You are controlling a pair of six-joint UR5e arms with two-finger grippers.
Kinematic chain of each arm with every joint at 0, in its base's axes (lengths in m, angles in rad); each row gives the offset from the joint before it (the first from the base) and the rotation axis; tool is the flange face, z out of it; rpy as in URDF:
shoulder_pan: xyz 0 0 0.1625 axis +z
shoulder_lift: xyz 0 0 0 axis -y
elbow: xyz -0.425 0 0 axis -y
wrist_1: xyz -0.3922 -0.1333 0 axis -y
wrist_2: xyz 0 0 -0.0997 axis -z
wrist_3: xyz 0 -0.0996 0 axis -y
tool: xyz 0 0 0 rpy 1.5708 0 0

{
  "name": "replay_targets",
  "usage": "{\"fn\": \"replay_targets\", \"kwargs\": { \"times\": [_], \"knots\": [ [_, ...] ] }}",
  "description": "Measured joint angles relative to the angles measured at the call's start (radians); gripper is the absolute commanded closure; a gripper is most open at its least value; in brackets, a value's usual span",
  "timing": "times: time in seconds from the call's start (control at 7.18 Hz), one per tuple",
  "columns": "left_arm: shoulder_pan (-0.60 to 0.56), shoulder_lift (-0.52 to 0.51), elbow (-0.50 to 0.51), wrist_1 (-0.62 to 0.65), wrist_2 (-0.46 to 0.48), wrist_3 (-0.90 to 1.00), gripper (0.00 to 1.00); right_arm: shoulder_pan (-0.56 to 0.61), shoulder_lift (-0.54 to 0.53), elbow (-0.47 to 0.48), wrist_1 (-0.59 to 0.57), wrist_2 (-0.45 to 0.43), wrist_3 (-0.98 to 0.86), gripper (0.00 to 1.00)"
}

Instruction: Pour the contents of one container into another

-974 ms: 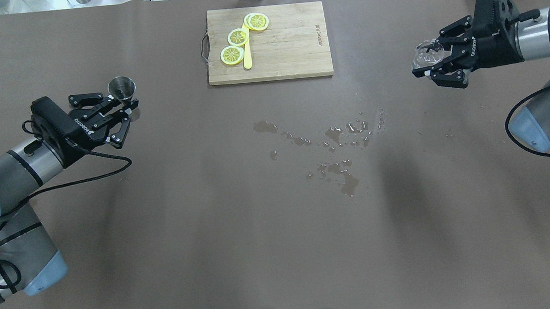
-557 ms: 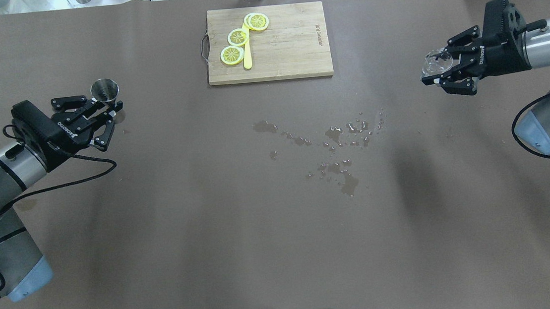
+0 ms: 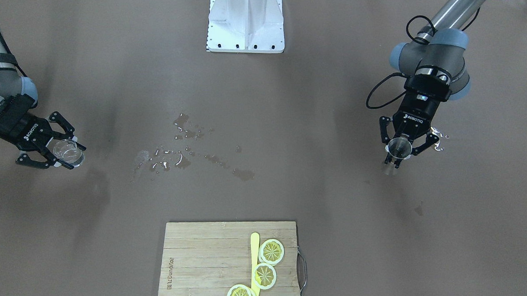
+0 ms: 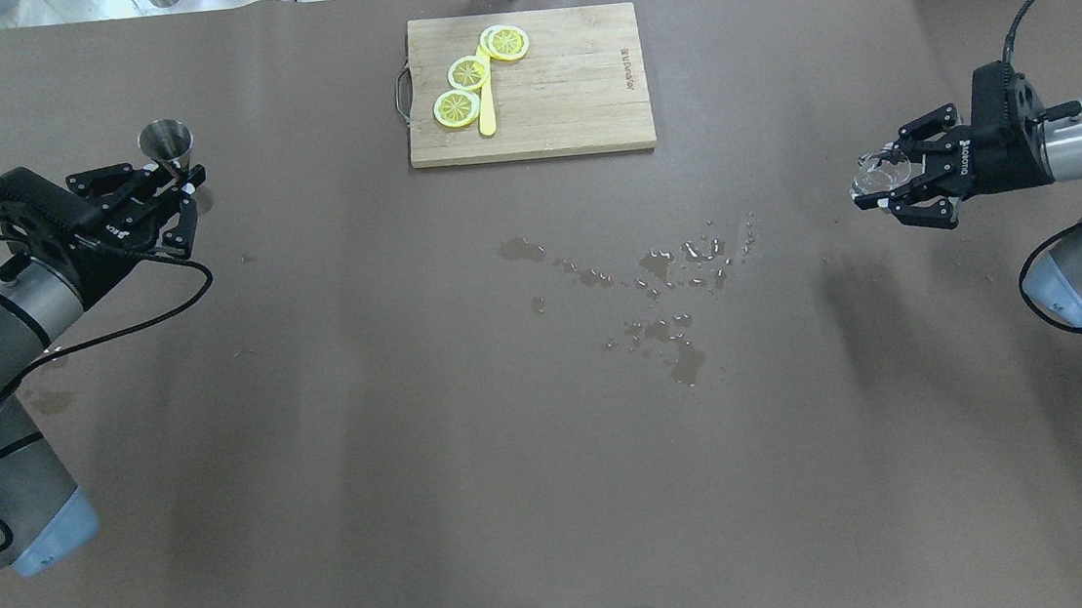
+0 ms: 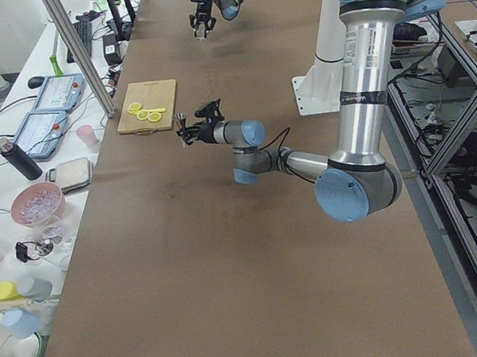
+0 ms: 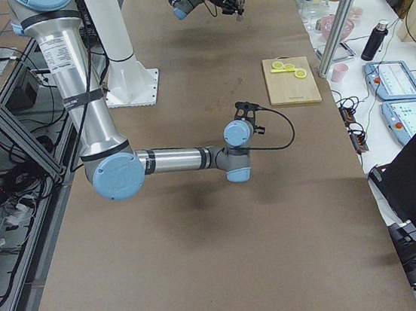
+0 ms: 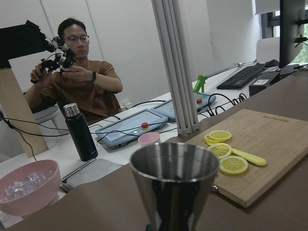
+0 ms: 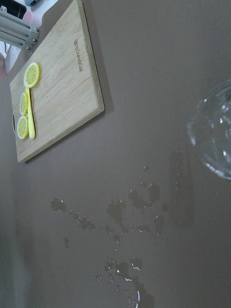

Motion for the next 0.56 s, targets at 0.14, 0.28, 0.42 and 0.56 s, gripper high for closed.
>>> {"fn": "replay_targets", "kwargs": {
  "times": [0.14,0.28,0.42,0.56],
  "knots": [
    [0.007,-0.022,0.027,0.001,0.034,-0.030,1.00,-0.007,0.023,-0.033,0.014,0.001,0.000,1.00],
    [0.011,-0.050,0.049,0.003,0.040,-0.047,1.00,-0.024,0.043,-0.056,0.020,0.001,0.000,1.00],
    [0.013,-0.068,0.075,0.004,0.041,-0.064,1.00,-0.047,0.054,-0.067,0.023,0.001,0.000,1.00],
    [0.012,-0.075,0.096,0.007,0.045,-0.095,1.00,-0.068,0.059,-0.074,0.023,-0.001,0.000,1.00]
  ]
}}
